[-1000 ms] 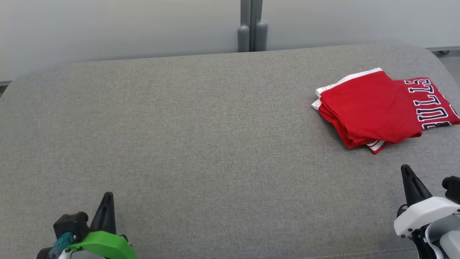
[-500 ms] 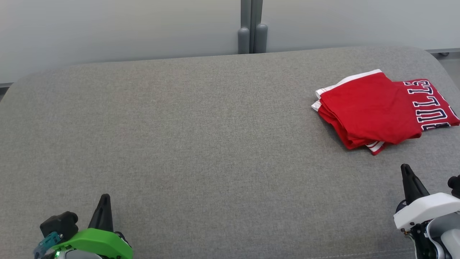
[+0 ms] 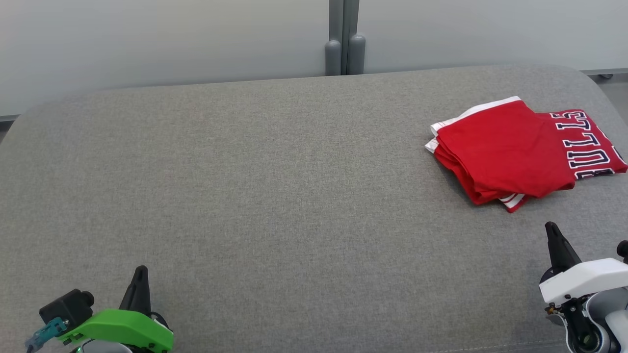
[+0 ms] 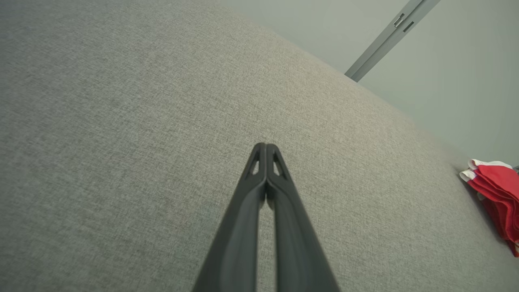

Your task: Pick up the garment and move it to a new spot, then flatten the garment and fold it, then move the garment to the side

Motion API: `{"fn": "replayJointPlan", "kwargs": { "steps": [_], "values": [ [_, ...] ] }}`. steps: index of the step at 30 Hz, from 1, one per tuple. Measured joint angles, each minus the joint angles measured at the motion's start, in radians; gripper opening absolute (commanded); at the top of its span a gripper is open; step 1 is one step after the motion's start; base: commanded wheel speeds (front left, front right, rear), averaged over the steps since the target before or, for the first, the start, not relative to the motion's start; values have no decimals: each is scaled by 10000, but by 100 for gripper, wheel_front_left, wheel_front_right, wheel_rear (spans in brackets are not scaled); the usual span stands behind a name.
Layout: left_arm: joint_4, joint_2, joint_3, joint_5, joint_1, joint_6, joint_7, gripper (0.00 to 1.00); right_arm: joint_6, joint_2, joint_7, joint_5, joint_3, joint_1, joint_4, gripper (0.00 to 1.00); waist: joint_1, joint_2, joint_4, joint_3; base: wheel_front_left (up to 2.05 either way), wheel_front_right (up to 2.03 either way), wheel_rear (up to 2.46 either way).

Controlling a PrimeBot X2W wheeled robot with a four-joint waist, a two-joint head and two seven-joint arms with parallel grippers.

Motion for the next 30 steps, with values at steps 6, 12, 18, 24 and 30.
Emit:
{"fn": "replayJointPlan", "kwargs": {
  "steps": [6, 12, 18, 24, 30],
  "values": [
    [-6, -144, 232, -631, -6, -163, 163, 0, 115, 211, 178, 535, -244, -23, -10, 0, 0, 0, 3, -28, 0, 0, 0],
    [-15, -201, 362, -1267, -15, -261, 382, 0, 255, 362, 387, 1085, -460, -44, -12, 0, 0, 0, 6, -56, 0, 0, 0],
    [-23, -245, 585, -1891, -26, -374, 596, 0, 362, 614, 571, 1643, -667, -52, -13, 0, 0, 0, 9, -83, 0, 0, 0],
    [-38, -303, 727, -2529, -47, -529, 782, 0, 522, 769, 702, 2201, -928, -98, -13, 0, 0, 0, 12, -112, 0, 0, 0],
    [-61, -347, 926, -3147, -63, -633, 966, 0, 644, 968, 907, 2752, -1143, -204, -12, 0, 0, 0, 14, -140, 0, 0, 0]
  ]
}}
